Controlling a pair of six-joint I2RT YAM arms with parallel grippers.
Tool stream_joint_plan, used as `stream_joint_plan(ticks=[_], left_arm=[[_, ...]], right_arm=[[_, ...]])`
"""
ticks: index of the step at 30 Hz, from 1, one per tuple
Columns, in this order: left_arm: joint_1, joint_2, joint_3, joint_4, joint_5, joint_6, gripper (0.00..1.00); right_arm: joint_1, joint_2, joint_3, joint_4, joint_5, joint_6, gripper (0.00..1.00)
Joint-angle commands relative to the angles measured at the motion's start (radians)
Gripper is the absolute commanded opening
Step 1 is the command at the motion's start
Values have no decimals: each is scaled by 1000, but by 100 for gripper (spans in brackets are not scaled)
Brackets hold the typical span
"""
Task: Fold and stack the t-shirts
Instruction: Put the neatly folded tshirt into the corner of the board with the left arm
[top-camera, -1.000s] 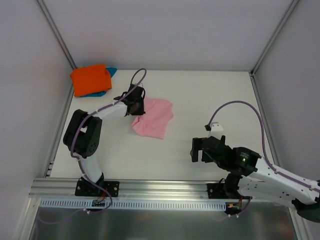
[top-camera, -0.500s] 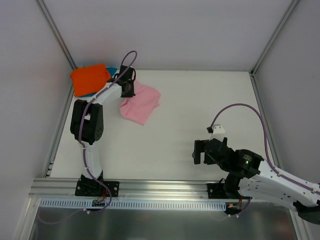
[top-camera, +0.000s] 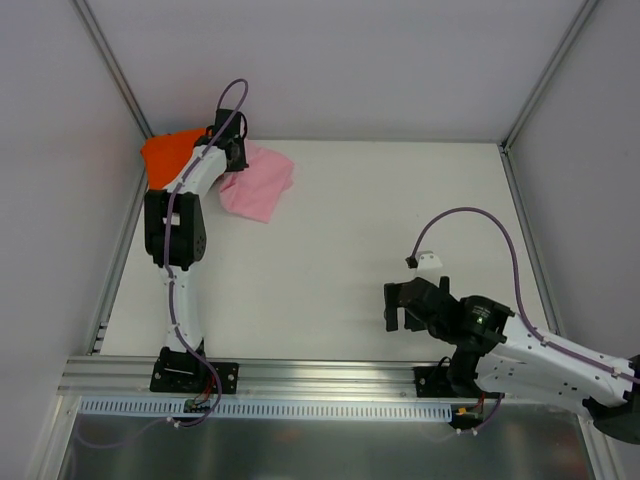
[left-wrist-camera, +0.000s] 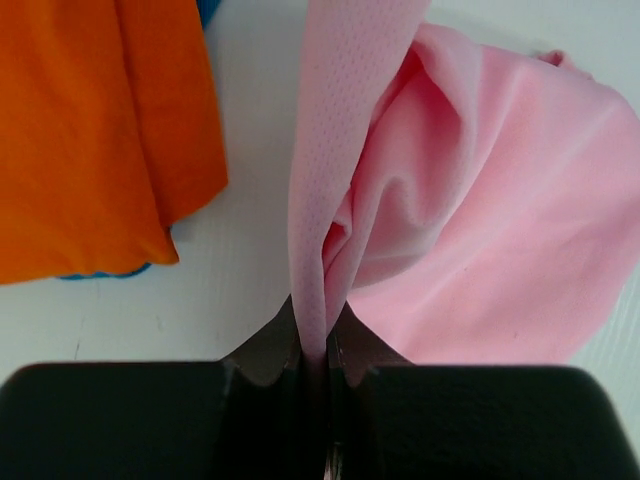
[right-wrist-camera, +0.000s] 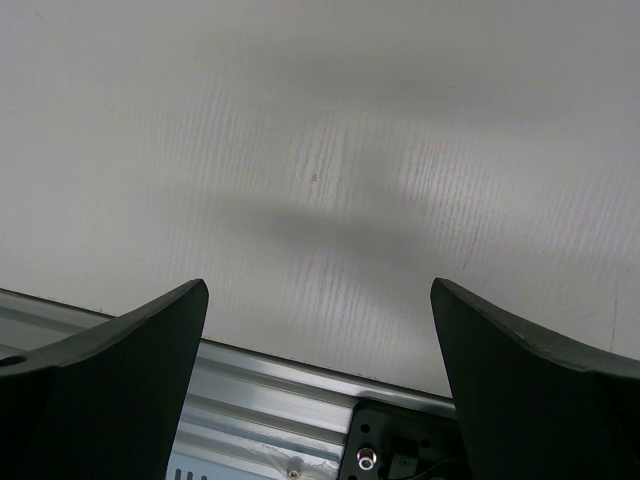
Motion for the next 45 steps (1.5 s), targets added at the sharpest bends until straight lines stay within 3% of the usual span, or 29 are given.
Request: stream_joint_plan(ticks=[1, 7, 21, 27, 45], left_arm=[[32, 34, 108, -15, -5, 40, 0], [86, 80, 209, -5, 11, 38, 0], [153, 42, 247, 52, 21, 67, 0], [175, 56, 352, 35, 11, 95, 0], [256, 40, 361, 18, 44, 95, 0]], right_arm=[[-2, 20, -2, 11, 2, -2, 99], [-9, 61, -3, 13, -7, 0, 99], [-25, 152, -8, 30, -36, 1, 100], [-29, 163, -9, 30, -44, -3, 100], [-68, 195, -17, 40, -70, -31, 99]])
